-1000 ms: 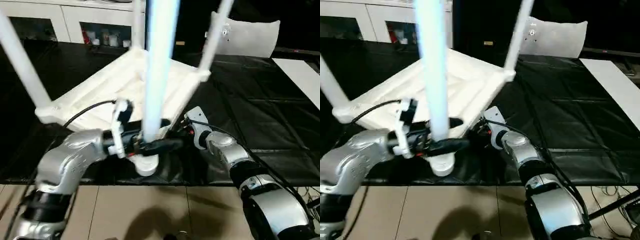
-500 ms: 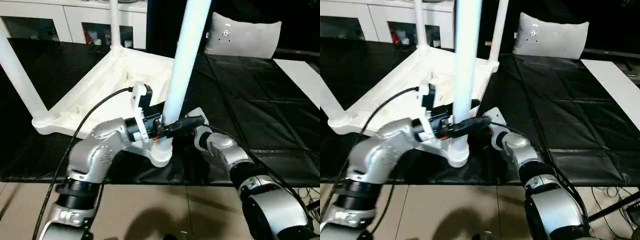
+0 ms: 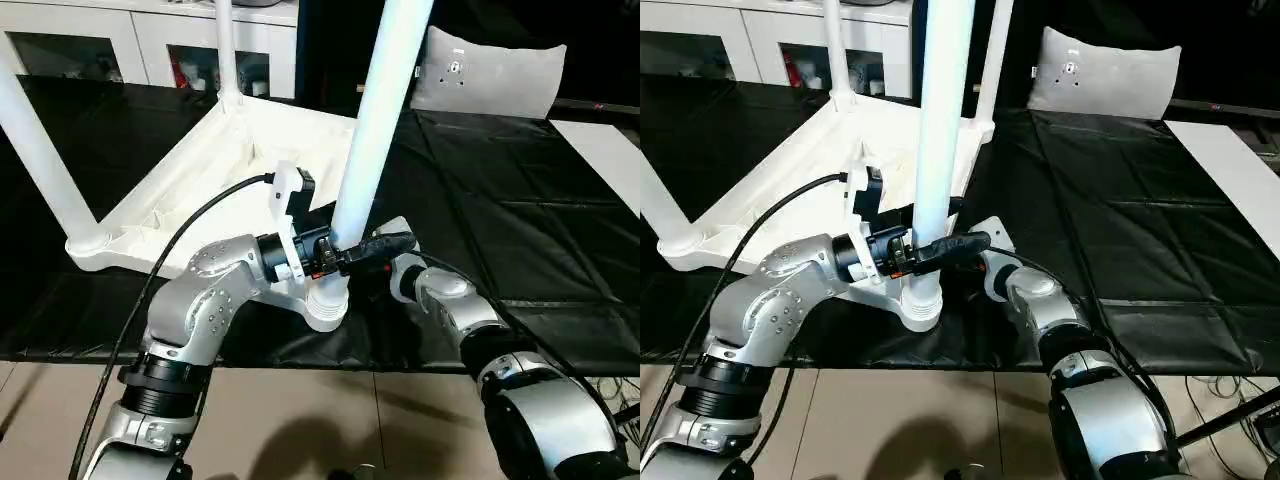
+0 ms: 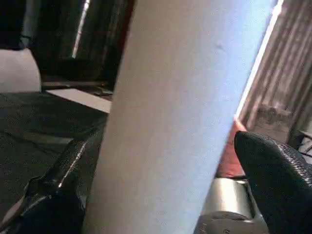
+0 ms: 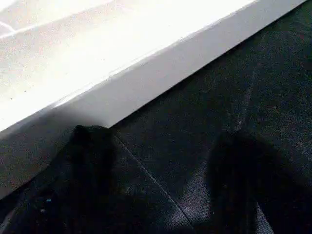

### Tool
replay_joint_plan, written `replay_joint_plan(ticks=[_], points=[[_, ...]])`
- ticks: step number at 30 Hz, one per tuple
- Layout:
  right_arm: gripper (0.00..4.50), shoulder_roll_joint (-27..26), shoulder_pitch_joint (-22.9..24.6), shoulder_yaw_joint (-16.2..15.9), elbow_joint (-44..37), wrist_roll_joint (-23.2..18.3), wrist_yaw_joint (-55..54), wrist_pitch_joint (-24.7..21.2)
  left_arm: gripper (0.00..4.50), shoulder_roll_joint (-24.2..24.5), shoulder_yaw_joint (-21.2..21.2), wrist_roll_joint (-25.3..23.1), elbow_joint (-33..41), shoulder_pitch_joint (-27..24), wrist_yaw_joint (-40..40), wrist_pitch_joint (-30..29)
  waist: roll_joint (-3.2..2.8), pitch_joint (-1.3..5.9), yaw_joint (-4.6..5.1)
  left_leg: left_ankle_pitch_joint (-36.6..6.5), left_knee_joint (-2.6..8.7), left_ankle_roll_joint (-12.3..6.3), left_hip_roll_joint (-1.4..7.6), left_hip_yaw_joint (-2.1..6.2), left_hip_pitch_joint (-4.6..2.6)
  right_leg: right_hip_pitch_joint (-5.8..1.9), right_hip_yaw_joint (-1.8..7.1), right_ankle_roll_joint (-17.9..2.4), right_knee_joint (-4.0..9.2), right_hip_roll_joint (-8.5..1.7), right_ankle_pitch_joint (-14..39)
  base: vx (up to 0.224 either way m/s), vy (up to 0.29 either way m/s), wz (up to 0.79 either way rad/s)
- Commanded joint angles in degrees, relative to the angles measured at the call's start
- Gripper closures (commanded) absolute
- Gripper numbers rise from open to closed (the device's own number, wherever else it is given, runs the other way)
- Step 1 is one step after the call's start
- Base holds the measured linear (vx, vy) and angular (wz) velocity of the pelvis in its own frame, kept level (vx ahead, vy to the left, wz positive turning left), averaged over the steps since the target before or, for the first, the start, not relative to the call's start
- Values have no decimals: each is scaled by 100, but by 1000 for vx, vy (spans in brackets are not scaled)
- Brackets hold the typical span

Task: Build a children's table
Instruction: Rotate table base

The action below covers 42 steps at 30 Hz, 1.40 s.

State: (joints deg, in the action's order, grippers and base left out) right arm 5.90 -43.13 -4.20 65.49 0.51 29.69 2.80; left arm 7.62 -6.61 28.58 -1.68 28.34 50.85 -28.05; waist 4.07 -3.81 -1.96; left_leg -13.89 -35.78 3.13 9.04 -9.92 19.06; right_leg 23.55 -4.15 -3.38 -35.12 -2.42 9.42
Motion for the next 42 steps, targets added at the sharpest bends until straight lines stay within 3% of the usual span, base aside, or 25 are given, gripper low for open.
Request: replay_joint_plan(ticks=[1,6,7,9,16,19,23,25,31,33,34,35,36,37,39,40,42], points=[[0,-190,-53,-4,-43,-34,60,172,3,-273,-414,-247,-162,234,-117,335,-120,372,-52,-606,468,-240,424,158,61,-380,380,-1241,437,-660,1525,0,0,0],[0,90,-13,212,-201,-187,37,175,3,-102,-359,-550,-416,305,-169,620,-123,394,-65,-514,459,-273,421,157,57,-392,379,-1233,412,-664,1413,0,0,0],[0,250,60,266,-356,-233,142,203,3,91,-322,-547,-432,283,-4,590,-178,392,-70,-456,455,-306,423,157,62,-391,378,-1301,393,-665,1250,0,0,0],[0,409,144,321,-524,-275,225,240,3,294,-286,-551,-445,241,164,589,-136,402,-77,-351,446,-376,418,149,74,-410,384,-1327,362,-662,1093,0,0,0],[0,1062,635,572,-1616,-527,896,199,3,1307,-335,-749,-649,68,1186,722,-228,373,-153,-285,442,-415,391,132,44,-391,380,-1288,390,-621,1170,0,0,0],[0,1223,815,567,-1989,-607,1107,225,3,1557,-451,-914,-835,96,1358,893,-223,365,-160,-325,452,-407,401,138,46,-396,388,-1234,399,-630,1285,0,0,0],[0,1473,1105,532,-2586,-744,1510,75,39,1820,-588,-1195,-1164,206,1506,1226,-216,364,-189,-328,455,-406,400,143,42,-398,391,-1118,409,-628,1409,0,0,0],[0,1768,1417,471,-3149,-813,1937,-120,47,2006,-761,-1549,-1483,347,1639,1593,-182,355,-194,-345,458,-432,387,138,50,-405,386,-1069,442,-613,1495,0,0,0],[0,2241,2011,381,-4172,-1072,2692,-463,91,2155,-1109,-2044,-2157,623,1943,2221,-177,362,-285,-311,451,-508,396,141,28,-399,395,-857,455,-624,1688,0,0,0],[0,2325,2137,358,-4408,-1160,2852,-535,110,2155,-1150,-2119,-2342,714,1969,2346,-171,361,-289,-279,464,-504,400,151,55,-404,378,-864,461,-632,1692,0,0,0],[0,2383,2230,335,-4570,-1218,2958,-576,117,2150,-1169,-2175,-2497,791,1980,2445,-239,364,-315,-332,452,-477,394,149,40,-393,379,-868,480,-640,1736,0,0,0],[0,2480,2393,290,-4851,-1308,3121,-659,123,2142,-1193,-2270,-2800,934,2033,2646,-211,349,-316,-358,454,-503,376,143,46,-393,375,-805,519,-615,1814,0,0,0],[0,2536,2479,258,-4978,-1338,3211,-668,132,2138,-1209,-2326,-3001,1031,2067,2764,-249,364,-348,-366,459,-472,387,157,35,-397,375,-794,475,-619,1787,0,0,0],[0,2568,2526,238,-5045,-1350,3260,-668,132,2136,-1219,-2358,-3122,1088,2090,2832,-228,354,-359,-376,458,-513,370,149,44,-390,364,-733,534,-599,1857,0,0,0],[0,2616,2635,223,-5222,-1396,3358,-697,155,2130,-1276,-2479,-3462,1254,2158,3048,-290,363,-374,-459,468,-420,395,169,15,-384,356,-795,515,-632,1862,0,0,0],[0,2622,2690,223,-5305,-1411,3377,-725,161,2117,-1297,-2546,-3661,1356,2183,3178,-254,366,-376,-475,466,-394,395,169,29,-404,360,-790,502,-637,1839,0,0,0],[0,2636,2783,214,-5481,-1440,3379,-813,176,2080,-1320,-2614,-4000,1525,2273,3329,-247,368,-387,-421,461,-412,371,160,37,-404,361,-765,522,-627,1831,0,0,0]])
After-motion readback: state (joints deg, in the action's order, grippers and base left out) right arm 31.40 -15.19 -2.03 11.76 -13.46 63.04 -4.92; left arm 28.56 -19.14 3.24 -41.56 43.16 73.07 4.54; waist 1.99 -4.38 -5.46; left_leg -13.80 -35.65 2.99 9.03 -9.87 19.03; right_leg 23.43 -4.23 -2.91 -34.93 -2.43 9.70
